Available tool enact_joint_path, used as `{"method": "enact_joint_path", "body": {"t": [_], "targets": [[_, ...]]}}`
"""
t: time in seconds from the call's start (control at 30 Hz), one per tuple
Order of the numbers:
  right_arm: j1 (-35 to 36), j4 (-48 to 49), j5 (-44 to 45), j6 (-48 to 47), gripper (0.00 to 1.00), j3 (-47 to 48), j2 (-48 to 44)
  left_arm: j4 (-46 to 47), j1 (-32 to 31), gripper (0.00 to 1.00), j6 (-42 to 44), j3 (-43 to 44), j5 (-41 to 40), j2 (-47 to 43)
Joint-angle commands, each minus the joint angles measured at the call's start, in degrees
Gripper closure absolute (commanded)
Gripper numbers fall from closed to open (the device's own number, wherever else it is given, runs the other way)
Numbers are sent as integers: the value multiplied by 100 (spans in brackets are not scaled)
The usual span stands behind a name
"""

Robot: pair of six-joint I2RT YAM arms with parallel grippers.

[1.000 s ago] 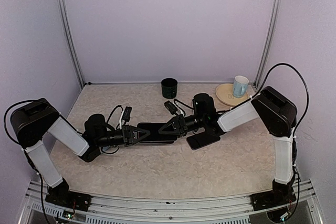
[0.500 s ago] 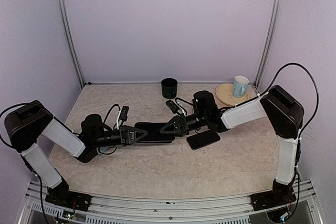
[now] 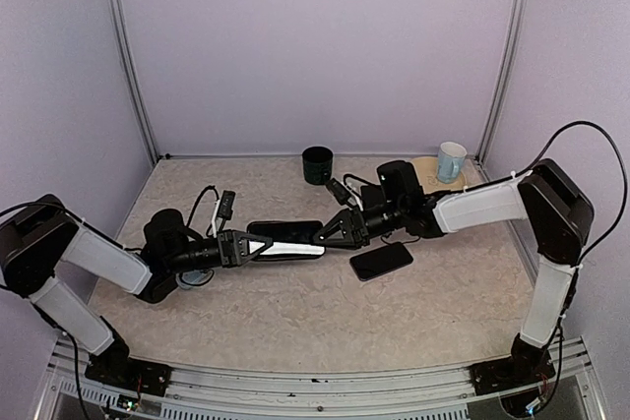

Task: Put the phone into the phone case
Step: Install the phone on the phone case, then press the phone case against the phone.

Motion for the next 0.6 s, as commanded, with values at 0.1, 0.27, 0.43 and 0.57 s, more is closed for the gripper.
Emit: {"method": "enact_joint_path", "body": {"t": [0.1,0.27,0.43,0.57], "targets": [[-223,-365,-76,-387,55,-242,-513,366,12,100,227,65,313,-397],[-250,-367,-413,-545,54,-312,-671,480,-21,100,237,53,559,-508],[-249,-181,-936,-617,52,-442,-851,522,-121,100,310,64,744,-676],[-248,83,-1284,-635,51,-589,-1041,544,-211,100,303,115,856,-707]]}}
